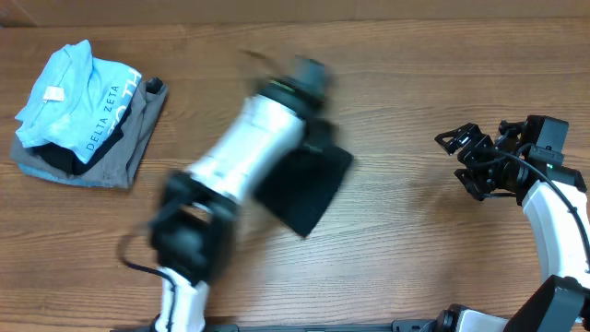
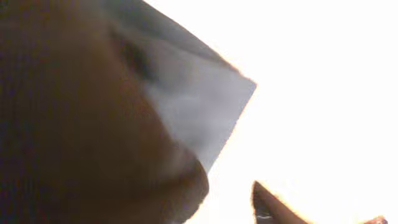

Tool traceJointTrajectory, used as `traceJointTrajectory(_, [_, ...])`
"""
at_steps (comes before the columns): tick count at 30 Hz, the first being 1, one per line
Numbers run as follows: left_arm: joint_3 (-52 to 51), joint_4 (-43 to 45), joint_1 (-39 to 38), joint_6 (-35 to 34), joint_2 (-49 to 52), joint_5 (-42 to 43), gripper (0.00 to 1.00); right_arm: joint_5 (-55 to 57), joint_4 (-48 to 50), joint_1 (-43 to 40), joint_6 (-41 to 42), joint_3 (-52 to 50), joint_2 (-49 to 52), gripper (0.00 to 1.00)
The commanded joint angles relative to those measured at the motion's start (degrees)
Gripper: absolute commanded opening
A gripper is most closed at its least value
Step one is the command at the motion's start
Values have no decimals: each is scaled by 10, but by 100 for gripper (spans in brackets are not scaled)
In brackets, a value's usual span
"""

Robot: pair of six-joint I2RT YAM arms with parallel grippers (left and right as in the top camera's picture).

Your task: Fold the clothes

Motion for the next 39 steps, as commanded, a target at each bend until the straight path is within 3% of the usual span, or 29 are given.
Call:
traceJointTrajectory(1, [4,-26,-128,-125,27,-59,100,-2,0,2,-4,7,-8,100])
traceJointTrajectory(4, [4,-100,-146,-156,28,-137,100,-5,-11,2,-4,7,-8,100])
traceJointTrajectory(9, [21,-162,-108,-163,-10,-173,100,-3,-13,2,-4,7,-8,100])
traceJointTrajectory(16, [26,-169,-39,-108,-115,-206,100,-3,-21,2,-5,7,-8,100])
traceJointTrajectory(20, [26,-135,-29,-30,-120,-166,100,19,-45,2,-23,7,-8,100])
traceJointTrajectory(24, [25,-81,-33,86,-111,-61,100,80,-67,2,-23,7,-8,100])
traceJointTrajectory(27, [25,-39,-36,151,-99,-3,87,84,-83,2,-18,7,-8,100])
traceJointTrajectory(30, [25,-11,-39,187,-75,0,76,105,-98,1,-2,7,-8,100])
traceJointTrajectory(34, [25,2,-36,215,-29,-3,46,117,-113,1,-1,7,-8,95])
traceJointTrajectory(36, [25,7,-31,216,-7,-3,37,118,-121,1,1,7,-8,92])
traceJointTrajectory(38, [25,23,-27,219,12,16,17,118,-123,1,1,7,-8,86])
traceJointTrajectory(39, [25,31,-26,221,16,28,10,118,-122,1,1,7,-8,78])
